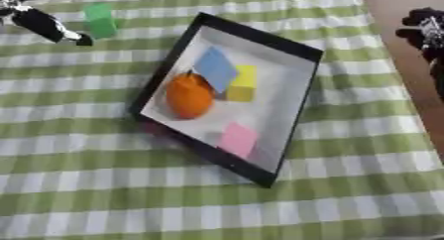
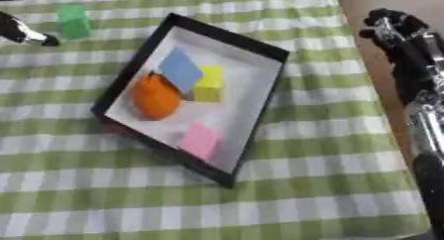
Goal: Pick up objects on the table and place them in the box.
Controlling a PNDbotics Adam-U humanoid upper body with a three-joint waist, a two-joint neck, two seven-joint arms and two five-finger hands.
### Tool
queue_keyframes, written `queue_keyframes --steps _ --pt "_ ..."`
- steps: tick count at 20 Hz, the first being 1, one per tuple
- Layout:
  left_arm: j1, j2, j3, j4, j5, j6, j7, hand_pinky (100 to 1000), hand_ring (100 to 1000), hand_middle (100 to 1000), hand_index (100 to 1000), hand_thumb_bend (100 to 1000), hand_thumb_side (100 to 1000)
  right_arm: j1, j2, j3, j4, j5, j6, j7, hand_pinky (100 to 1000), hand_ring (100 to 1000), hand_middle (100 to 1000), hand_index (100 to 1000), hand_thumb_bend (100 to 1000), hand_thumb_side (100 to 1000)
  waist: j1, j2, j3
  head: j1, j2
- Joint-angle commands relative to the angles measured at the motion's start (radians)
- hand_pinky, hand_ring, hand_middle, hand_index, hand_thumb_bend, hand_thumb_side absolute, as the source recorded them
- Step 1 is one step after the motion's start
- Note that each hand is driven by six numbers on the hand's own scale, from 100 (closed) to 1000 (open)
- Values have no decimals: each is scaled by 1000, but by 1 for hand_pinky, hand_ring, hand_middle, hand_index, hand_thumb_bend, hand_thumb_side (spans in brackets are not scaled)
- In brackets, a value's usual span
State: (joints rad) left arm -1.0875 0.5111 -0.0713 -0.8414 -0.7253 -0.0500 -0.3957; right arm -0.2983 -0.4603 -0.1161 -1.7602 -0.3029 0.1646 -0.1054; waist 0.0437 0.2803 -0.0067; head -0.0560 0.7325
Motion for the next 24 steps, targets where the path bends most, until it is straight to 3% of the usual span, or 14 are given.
queue_keyframes --steps 1,14,20,24 --pt "-34 27 25 10 -22 -13 31 869 847 787 850 765 262 -10 -25 -3 -16 7 3 3 965 752 701 724 100 489 -10 2 -5 7 -29" --pt "-71 47 54 71 -72 0 111 870 862 846 876 718 301 -24 -31 0 -21 15 2 8 964 751 700 724 100 490 -9 39 -22 18 -50" --pt "-73 58 62 86 -69 -13 80 867 858 833 856 594 100 -27 -35 0 -22 18 2 8 963 751 699 724 100 491 -9 54 -23 24 -53" --pt "-76 64 72 89 -60 -7 82 866 855 831 855 535 100 -30 -36 1 -23 19 1 9 962 750 699 724 100 489 -10 62 -27 30 -61"
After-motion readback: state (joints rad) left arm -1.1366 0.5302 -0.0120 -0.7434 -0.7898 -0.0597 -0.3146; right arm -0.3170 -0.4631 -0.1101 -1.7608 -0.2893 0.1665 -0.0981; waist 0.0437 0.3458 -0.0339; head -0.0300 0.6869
